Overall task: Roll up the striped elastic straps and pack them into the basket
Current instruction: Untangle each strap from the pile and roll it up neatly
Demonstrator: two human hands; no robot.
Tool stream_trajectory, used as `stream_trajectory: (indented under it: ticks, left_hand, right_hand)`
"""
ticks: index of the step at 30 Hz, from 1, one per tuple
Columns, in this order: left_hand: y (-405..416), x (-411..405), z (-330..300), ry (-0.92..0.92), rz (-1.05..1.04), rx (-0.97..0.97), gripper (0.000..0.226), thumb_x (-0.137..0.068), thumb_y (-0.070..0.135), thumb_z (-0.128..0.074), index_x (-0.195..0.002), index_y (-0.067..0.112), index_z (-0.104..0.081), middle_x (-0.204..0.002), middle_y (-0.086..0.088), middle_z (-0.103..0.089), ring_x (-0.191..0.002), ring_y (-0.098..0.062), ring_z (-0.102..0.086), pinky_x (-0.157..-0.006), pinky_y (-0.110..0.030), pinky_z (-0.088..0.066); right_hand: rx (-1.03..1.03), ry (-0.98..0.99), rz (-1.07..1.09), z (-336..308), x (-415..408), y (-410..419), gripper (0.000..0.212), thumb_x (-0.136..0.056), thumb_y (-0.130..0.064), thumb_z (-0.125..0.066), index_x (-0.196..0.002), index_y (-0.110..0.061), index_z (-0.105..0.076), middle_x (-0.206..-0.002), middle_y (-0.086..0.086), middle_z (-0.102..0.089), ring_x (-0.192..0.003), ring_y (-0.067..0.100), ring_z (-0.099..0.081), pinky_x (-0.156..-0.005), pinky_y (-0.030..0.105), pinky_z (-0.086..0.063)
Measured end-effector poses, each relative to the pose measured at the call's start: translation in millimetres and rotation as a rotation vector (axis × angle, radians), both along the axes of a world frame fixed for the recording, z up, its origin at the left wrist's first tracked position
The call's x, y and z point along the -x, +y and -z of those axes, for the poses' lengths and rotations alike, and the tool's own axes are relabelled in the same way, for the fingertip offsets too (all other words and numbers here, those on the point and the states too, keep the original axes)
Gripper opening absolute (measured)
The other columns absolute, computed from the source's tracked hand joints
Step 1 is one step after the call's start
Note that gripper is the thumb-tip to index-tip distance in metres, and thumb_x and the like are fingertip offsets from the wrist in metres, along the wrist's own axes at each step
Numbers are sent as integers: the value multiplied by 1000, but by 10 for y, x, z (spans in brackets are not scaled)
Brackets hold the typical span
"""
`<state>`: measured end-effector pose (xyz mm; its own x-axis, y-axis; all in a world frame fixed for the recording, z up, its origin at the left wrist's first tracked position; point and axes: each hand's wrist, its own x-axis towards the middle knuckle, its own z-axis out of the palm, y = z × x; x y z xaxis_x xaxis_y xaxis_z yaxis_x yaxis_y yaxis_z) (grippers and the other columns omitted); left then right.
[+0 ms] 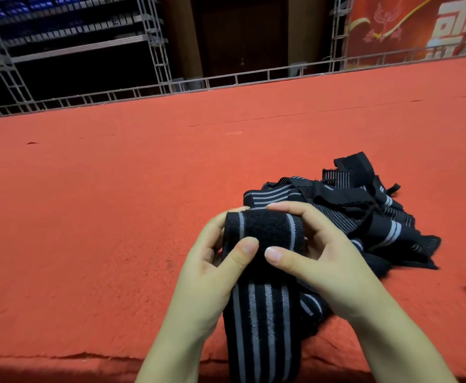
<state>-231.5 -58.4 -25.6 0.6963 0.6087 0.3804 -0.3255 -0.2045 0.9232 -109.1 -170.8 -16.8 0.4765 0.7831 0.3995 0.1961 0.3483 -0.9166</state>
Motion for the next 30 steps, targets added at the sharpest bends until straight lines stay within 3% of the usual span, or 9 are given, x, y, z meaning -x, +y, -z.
stream_trajectory:
  ticks: [4,9,12,16,20,23,26,30]
  left_hand:
    - [21,-1,51,96,86,84,84,-59,53,-86,-130,27,-51,-121,0,-68,-111,-14,-66,-82,-21,-53]
    - [-25,17,52,187,115,34,70,-77,28,-74,-133,48,-38,-107,-5,-74,-102,-22,-70,-91,-42,-54]
    - [-64,-10,2,134,64,5,70,-80,24,-65,-132,58,-31,-101,-4,-75,-96,-22,-72,-89,-41,-55]
    - [-83,-47,-15,75,42,23,63,-85,26,-65,-134,55,-37,-95,-7,-75,-89,-23,-73,-80,-34,-56]
    - [-90,-75,-44,53,39,127,61,-81,24,-60,-136,41,-41,-95,-10,-76,-86,-20,-72,-74,-30,-58]
    - [-57,-73,-32,65,48,161,62,-82,49,-66,-138,35,-43,-108,2,-74,-101,-13,-70,-80,-25,-57]
    - [-46,-57,-23,93,36,162,87,-59,77,-71,-134,38,-49,-130,11,-64,-122,-8,-58,-99,-26,-49]
    - [-45,-53,-18,89,34,174,79,-56,83,-67,-123,43,-57,-125,9,-66,-119,-11,-61,-97,-32,-51]
  right_hand:
    - [-119,130,39,0,-13,25,41,-69,-11,-73,-105,-28,-66,-101,0,-72,-94,14,-68,-80,25,-54]
    - [-205,224,130,-4,-78,46,41,-70,-13,-72,-106,-30,-64,-102,5,-71,-95,19,-67,-77,27,-54]
    - [-233,165,213,5,-61,65,42,-71,-13,-73,-106,-34,-63,-105,1,-71,-98,16,-67,-81,27,-53]
    - [-189,-27,319,47,-11,84,44,-72,-17,-74,-109,-38,-60,-113,-9,-66,-108,13,-63,-95,34,-48]
    - [-157,-188,326,57,32,85,46,-72,-16,-73,-105,-44,-55,-112,-20,-62,-110,8,-59,-92,18,-44]
    - [-157,-282,277,80,54,90,49,-72,-11,-73,-106,-42,-55,-114,-22,-59,-115,5,-55,-96,14,-40]
    - [-162,-351,224,96,41,107,49,-71,-10,-73,-106,-40,-55,-117,-17,-57,-122,12,-52,-103,22,-38]
    - [-157,-372,141,104,57,118,42,-67,-32,-77,-103,-39,-56,-121,-14,-55,-125,18,-50,-104,21,-36]
